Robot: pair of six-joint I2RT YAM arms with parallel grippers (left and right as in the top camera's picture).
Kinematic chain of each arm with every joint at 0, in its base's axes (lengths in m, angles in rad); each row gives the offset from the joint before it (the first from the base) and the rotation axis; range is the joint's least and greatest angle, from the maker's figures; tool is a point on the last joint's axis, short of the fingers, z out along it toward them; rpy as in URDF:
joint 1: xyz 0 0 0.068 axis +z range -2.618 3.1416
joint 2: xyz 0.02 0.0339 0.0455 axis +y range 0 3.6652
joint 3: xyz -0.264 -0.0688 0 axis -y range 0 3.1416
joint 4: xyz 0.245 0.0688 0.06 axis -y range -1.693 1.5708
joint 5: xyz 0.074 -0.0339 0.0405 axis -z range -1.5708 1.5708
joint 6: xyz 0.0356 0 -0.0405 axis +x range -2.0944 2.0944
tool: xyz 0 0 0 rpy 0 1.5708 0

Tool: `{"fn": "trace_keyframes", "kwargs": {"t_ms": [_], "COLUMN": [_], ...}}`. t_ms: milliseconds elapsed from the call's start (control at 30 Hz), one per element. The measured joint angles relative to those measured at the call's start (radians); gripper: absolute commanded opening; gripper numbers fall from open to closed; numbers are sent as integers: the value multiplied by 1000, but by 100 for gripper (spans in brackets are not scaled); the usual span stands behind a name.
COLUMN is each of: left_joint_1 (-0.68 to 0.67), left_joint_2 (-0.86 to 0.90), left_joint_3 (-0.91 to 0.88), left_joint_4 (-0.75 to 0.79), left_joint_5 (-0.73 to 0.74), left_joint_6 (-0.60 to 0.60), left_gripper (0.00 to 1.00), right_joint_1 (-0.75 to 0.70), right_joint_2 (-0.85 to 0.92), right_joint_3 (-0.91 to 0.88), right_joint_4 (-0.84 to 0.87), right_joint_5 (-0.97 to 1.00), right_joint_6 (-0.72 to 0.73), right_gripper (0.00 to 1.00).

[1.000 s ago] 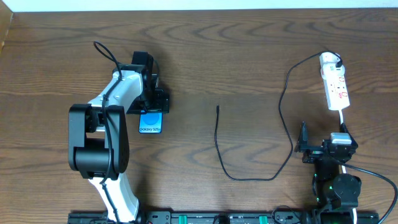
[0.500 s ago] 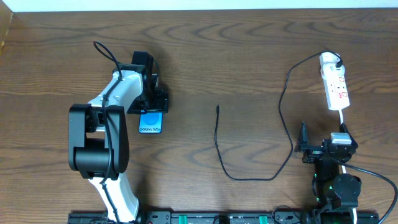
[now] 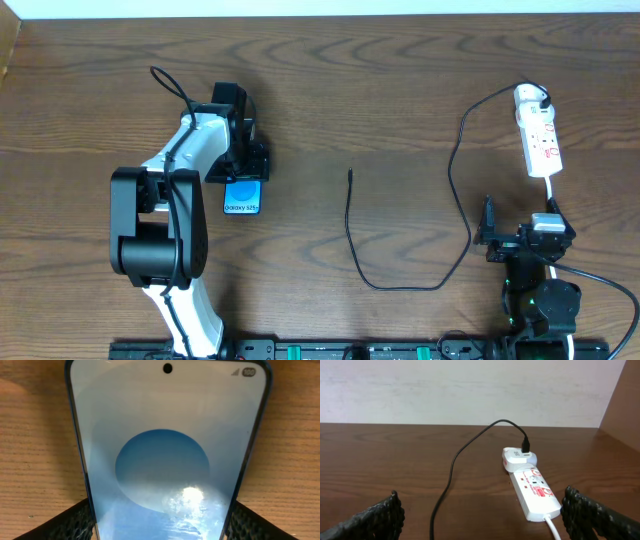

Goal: Plug charger to phone and switch on socket
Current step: 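Lower the left gripper and close it on the phone's sides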

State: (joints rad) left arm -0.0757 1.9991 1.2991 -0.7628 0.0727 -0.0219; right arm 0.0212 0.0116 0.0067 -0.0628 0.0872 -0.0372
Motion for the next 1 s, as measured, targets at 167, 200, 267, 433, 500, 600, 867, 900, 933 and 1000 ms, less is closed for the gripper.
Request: {"fn": "trace_keyframes", "kwargs": {"t_ms": [167,200,267,433,500,600,867,900,933,1000], "left_joint_1": [0,0,0,0,0,0,0,0,0,0], "left_joint_2": [-2,-2,-2,-2,-2,-2,-2,-2,-2,-2], "left_joint_3": [0,0,0,0,0,0,0,0,0,0], "left_joint_4": [0,0,0,0,0,0,0,0,0,0], "left_joint_5": [0,0,0,0,0,0,0,0,0,0], "left_joint_6": [0,0,0,0,0,0,0,0,0,0], "left_gripper": [71,70,66,58,52,41,19,13,10,8], "right_joint_1": [0,0,0,0,0,0,0,0,0,0], "right_joint_2": [0,0,0,0,0,0,0,0,0,0], "right_joint_3": [0,0,0,0,0,0,0,0,0,0], "right_joint_4": [0,0,0,0,0,0,0,0,0,0], "right_joint_5": [0,0,0,0,0,0,0,0,0,0], "right_joint_6": [0,0,0,0,0,0,0,0,0,0], "right_gripper": [99,99,99,99,99,99,99,99,99,99]}}
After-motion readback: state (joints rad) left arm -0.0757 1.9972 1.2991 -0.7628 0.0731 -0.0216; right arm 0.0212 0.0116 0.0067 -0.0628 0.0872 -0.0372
